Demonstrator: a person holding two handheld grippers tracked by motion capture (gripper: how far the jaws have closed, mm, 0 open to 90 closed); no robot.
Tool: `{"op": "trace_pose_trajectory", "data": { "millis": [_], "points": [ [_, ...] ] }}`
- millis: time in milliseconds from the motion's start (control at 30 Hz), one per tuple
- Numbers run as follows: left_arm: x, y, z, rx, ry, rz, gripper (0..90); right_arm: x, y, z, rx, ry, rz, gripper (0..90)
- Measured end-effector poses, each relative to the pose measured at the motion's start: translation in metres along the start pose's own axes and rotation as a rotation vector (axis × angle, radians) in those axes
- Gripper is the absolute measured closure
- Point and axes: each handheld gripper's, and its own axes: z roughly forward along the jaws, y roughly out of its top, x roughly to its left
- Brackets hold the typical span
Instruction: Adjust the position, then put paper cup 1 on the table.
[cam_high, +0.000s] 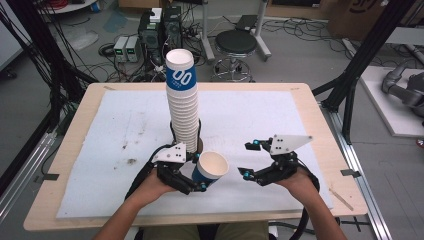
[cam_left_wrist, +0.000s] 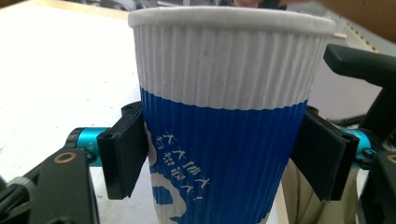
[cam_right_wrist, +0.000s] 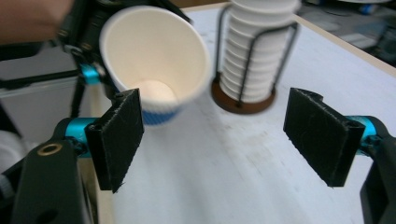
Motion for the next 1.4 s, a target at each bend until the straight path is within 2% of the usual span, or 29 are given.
{"op": "trace_pose_trajectory", "data": {
  "millis": [67, 167, 267, 467, 600, 767, 1033, 1400],
  "points": [
    [0.0, -0.004, -0.003, -0.033, 0.014, -0.006, 24.9, -0.003, -0.01, -0.004, -0.016, -0.031, 0.041, 20.6],
    [0.002, -0.009, -0.008, -0.079, 0.048, -0.006, 24.9, -0.006, -0.023, -0.009, -0.03, -0.092, 0.071, 20.6],
    [0.002, -0.013, -0.013, -0.114, 0.081, -0.001, 24.9, -0.008, -0.033, -0.012, -0.038, -0.132, 0.095, 20.6],
    [0.005, -0.021, -0.024, -0.173, 0.123, 0.01, 25.0, -0.011, -0.047, -0.017, -0.084, -0.208, 0.109, 20.6],
    [0.005, -0.025, -0.031, -0.189, 0.141, 0.021, 25.1, -0.013, -0.053, -0.022, -0.091, -0.265, 0.112, 20.6],
    [0.006, -0.031, -0.04, -0.224, 0.156, 0.026, 25.1, -0.014, -0.059, -0.029, -0.102, -0.313, 0.116, 20.6],
    [0.006, -0.034, -0.049, -0.259, 0.18, 0.021, 25.1, -0.017, -0.063, -0.037, -0.121, -0.346, 0.129, 20.6],
    [0.004, -0.032, -0.063, -0.29, 0.202, 0.024, 25.0, -0.017, -0.064, -0.038, -0.114, -0.348, 0.13, 20.6]
  ]
}}
